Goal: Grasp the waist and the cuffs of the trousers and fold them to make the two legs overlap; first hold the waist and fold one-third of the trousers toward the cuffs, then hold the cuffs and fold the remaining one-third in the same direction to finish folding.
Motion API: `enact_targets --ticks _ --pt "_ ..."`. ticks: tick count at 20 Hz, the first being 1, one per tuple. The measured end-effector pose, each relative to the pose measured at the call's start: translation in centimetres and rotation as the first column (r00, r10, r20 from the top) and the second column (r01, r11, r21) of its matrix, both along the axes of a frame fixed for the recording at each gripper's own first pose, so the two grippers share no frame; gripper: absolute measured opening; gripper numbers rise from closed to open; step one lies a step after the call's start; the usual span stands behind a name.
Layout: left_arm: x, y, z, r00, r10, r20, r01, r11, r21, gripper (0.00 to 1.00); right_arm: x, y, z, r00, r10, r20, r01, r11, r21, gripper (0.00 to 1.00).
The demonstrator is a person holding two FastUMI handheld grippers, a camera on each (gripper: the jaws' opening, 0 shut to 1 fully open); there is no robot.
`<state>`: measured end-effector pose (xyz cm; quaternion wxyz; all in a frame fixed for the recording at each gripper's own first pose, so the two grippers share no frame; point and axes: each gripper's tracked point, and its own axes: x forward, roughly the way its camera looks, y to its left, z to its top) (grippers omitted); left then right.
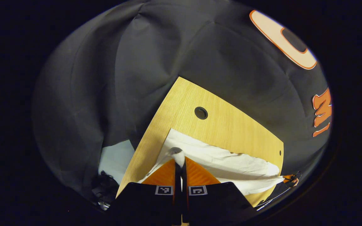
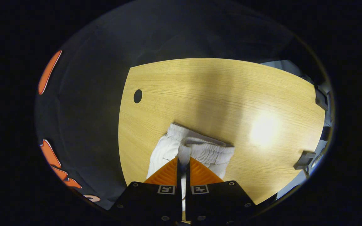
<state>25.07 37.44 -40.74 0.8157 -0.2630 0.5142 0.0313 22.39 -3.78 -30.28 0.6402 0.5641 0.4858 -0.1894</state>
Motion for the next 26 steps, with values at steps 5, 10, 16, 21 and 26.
enact_targets --ticks 5,10,16,21,26 --pt "2.3 -0.2 -2.6 0.994 0.106 -0.013 -0.106 0.994 -0.027 0.04 3.7 0.3 -0.1 0.998 -0.055 0.042 0.054 0.998 0.039 0.04" --pt "3.0 0.0 -4.2 0.991 0.132 -0.025 -0.132 0.991 0.007 0.06 6.9 1.4 -0.4 0.988 -0.091 0.121 0.086 0.995 0.045 0.07" --pt "4.3 1.2 -3.1 0.981 0.190 0.041 -0.191 0.981 0.016 0.32 8.3 0.1 2.1 0.961 -0.114 0.251 0.112 0.993 0.020 0.22" --pt "3.9 -0.1 1.3 0.984 0.109 0.141 -0.116 0.992 0.043 0.77 5.6 -1.2 3.5 0.958 -0.024 0.286 0.056 0.993 -0.106 0.39" --pt "2.3 -3.9 5.1 0.980 0.024 0.199 -0.044 0.994 0.095 0.99 3.0 -1.0 5.2 0.937 0.091 0.338 -0.011 0.973 -0.230 0.69"
